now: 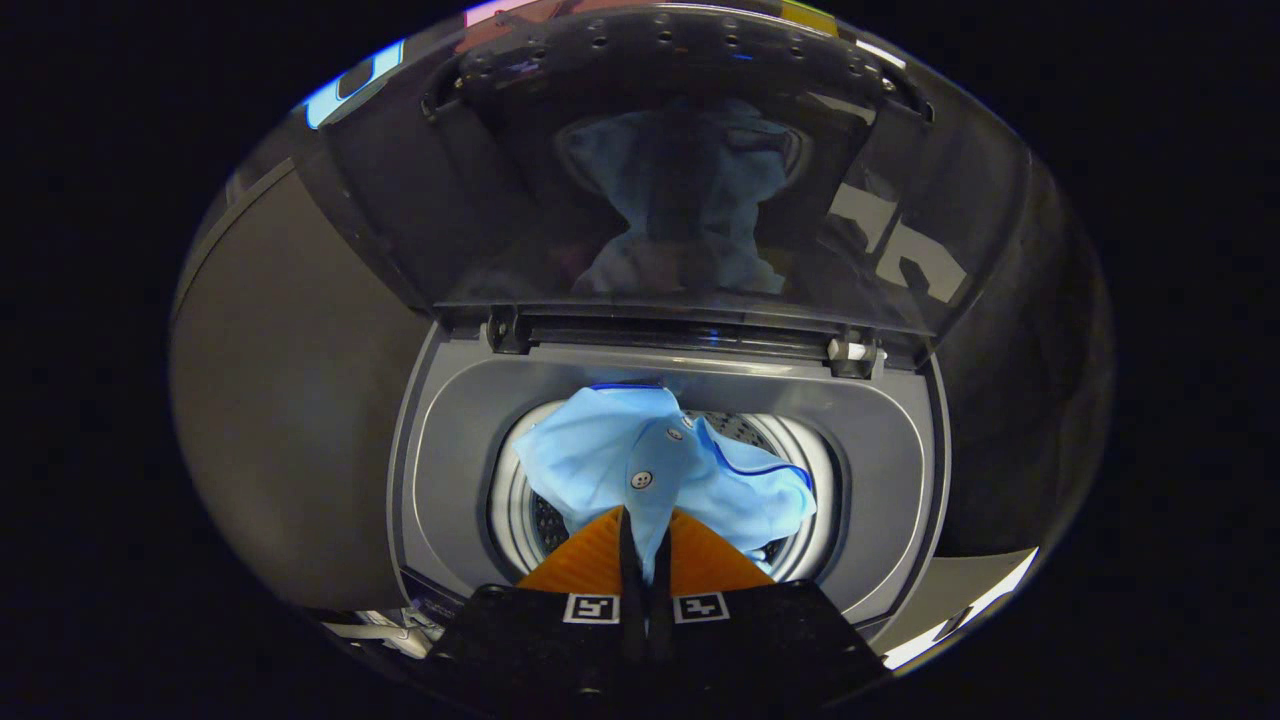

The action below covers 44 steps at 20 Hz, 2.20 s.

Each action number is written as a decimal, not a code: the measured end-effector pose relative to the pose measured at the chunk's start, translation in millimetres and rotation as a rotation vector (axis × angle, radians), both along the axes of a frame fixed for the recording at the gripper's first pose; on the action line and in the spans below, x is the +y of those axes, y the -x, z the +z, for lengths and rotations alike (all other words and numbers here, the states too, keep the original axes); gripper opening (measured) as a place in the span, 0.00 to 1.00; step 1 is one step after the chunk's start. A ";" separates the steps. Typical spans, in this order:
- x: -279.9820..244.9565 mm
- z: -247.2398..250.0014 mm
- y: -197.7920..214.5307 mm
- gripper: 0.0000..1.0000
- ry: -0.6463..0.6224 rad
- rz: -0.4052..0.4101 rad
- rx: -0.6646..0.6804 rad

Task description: Put the clothes into the washing machine and then close the washing machine lid.

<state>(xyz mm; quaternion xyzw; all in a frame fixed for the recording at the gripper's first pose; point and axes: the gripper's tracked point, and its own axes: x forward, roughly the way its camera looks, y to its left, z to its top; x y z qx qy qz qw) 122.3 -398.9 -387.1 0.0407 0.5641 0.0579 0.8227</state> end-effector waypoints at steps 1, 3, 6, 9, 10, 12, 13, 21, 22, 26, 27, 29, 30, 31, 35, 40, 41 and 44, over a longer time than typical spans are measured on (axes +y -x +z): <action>5.4 -2.4 0.8 0.05 -0.022 0.009 0.006; 19.6 -3.6 11.3 0.11 -0.105 0.007 0.045; 9.0 1.6 -1.0 0.56 -0.107 -0.047 -0.012; -5.2 15.1 -16.0 1.00 -0.096 -0.092 -0.095; -7.1 14.2 -15.8 0.99 -0.091 -0.094 -0.092; -12.8 12.9 -13.7 0.99 -0.080 -0.098 -0.079; -14.4 13.0 -13.4 0.99 -0.081 -0.104 -0.081; -23.6 102.7 -45.7 0.99 -0.111 -0.135 -0.368; -26.3 124.9 -56.0 0.99 -0.106 -0.142 -0.441; -24.0 210.5 -94.5 0.98 -0.113 -0.120 -0.706; -21.7 224.7 -101.5 0.98 -0.118 -0.106 -0.749; -19.6 252.5 -117.9 0.99 -0.119 -0.089 -0.814; -20.2 265.2 -127.0 0.98 -0.125 -0.090 -0.843; -19.3 274.5 -131.3 0.98 -0.139 -0.094 -0.862; -17.7 274.3 -174.9 0.98 -0.106 -0.103 -0.841; -20.6 229.7 -194.3 0.98 -0.045 -0.121 -0.706; -23.8 214.5 -190.3 0.98 -0.016 -0.121 -0.658; -24.3 211.3 -193.6 0.98 0.009 -0.109 -0.655</action>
